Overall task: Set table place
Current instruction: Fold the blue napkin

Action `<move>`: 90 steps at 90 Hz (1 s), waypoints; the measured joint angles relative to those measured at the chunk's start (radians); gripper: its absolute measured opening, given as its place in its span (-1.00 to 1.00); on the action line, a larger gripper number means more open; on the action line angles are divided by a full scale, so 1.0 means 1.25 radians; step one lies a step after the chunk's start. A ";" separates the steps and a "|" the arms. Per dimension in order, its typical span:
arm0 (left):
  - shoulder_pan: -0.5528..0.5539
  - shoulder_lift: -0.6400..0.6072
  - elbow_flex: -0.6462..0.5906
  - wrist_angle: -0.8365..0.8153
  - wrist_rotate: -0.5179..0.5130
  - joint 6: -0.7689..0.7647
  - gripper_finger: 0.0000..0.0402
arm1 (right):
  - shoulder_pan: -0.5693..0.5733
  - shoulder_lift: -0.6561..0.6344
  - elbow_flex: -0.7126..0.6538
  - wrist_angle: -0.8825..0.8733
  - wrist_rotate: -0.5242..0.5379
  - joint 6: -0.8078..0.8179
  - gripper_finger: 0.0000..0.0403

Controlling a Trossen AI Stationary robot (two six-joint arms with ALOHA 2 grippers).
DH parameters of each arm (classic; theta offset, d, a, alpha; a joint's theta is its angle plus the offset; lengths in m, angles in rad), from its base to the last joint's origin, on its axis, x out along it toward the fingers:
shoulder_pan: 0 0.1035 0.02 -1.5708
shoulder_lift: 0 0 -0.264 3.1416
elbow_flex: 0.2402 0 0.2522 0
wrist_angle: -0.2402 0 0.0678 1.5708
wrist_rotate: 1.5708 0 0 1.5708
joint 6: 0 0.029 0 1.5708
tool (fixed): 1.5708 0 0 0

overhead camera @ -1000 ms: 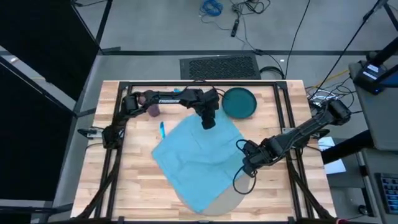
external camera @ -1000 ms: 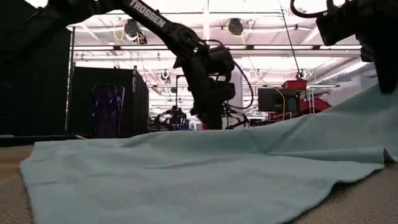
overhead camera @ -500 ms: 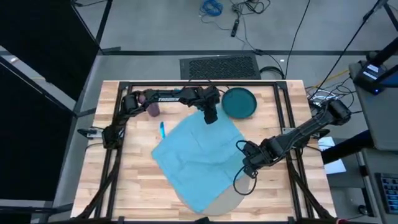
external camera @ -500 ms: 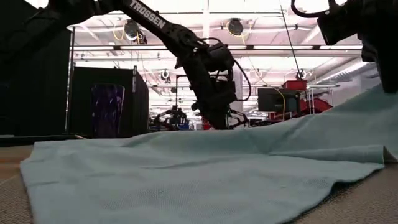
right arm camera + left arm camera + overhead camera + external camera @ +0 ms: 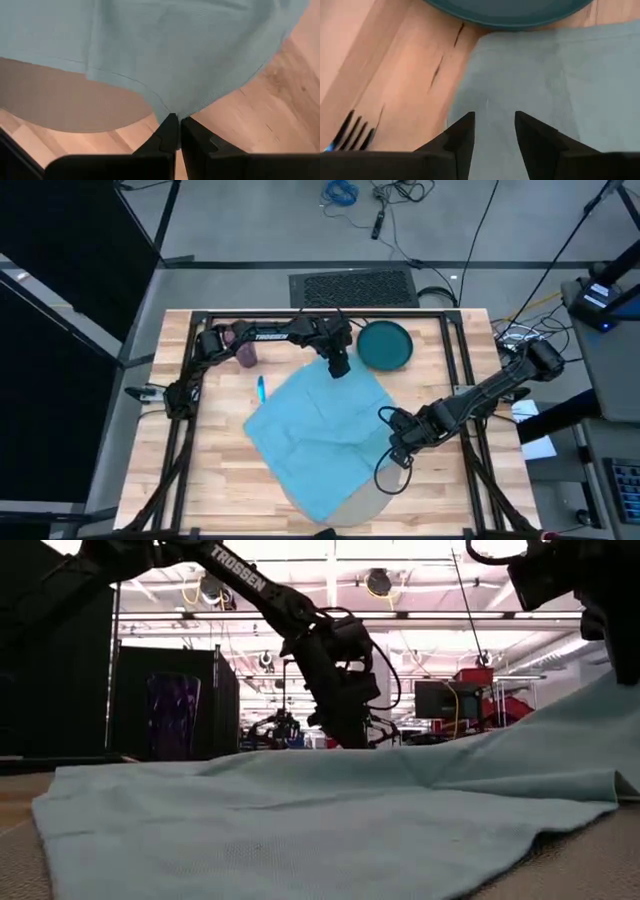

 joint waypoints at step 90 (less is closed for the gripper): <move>-0.051 0.022 0.002 -0.141 -0.188 0.011 -0.38 | 0.000 0.000 0.006 0.011 -0.018 0.003 -1.00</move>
